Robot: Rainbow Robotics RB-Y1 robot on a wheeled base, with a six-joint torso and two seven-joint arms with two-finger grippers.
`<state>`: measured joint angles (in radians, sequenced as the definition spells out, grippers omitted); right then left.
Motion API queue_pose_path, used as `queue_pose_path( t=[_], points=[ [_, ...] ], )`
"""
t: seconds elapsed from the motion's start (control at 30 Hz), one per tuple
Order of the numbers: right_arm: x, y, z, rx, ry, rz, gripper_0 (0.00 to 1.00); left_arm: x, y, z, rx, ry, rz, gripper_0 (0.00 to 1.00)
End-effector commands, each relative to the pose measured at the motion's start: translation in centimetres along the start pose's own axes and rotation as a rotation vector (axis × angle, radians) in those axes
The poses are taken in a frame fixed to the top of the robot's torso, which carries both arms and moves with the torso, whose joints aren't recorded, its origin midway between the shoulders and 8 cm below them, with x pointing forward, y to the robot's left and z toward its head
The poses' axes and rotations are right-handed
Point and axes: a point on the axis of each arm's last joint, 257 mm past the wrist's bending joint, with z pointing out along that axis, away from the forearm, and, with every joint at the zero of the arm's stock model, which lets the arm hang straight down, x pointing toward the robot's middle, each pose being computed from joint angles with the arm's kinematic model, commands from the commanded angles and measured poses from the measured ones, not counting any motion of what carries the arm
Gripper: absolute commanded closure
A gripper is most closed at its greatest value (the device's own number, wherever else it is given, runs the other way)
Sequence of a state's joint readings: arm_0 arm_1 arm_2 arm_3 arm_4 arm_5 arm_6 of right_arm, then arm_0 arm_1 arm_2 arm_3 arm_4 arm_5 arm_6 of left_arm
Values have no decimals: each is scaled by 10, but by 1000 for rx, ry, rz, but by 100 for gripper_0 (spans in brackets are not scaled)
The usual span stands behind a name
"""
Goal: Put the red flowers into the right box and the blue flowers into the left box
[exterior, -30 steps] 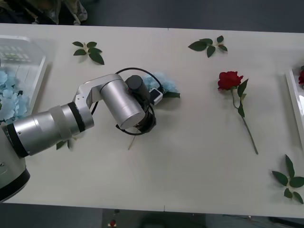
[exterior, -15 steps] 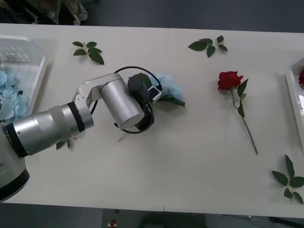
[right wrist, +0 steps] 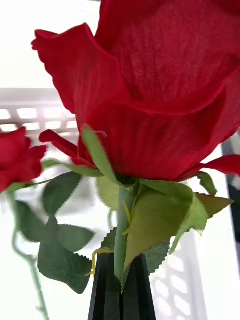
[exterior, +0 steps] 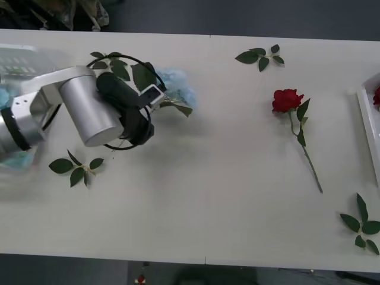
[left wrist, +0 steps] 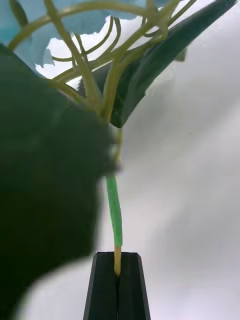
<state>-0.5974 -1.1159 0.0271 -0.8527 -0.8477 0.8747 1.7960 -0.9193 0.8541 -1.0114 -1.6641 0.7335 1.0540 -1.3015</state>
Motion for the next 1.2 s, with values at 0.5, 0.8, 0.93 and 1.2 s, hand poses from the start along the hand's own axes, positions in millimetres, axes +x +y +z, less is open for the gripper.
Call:
queue_pose_path(
  t=[0.5, 0.8, 0.93, 1.2],
  points=[
    [-1, -8, 2, 33, -12, -116, 24, 73, 159, -188, -94, 75, -355, 100],
    [6, 6, 6, -5, 7, -137, 14, 168, 234, -227, -189, 192, -391, 100],
    [10, 32, 4, -92, 26, -96, 14, 209, 256, -229, -220, 279, -371, 100],
    [3, 121, -15, -254, 62, -28, 14, 288, 249, -235, -110, 478, -414, 100]
  ],
)
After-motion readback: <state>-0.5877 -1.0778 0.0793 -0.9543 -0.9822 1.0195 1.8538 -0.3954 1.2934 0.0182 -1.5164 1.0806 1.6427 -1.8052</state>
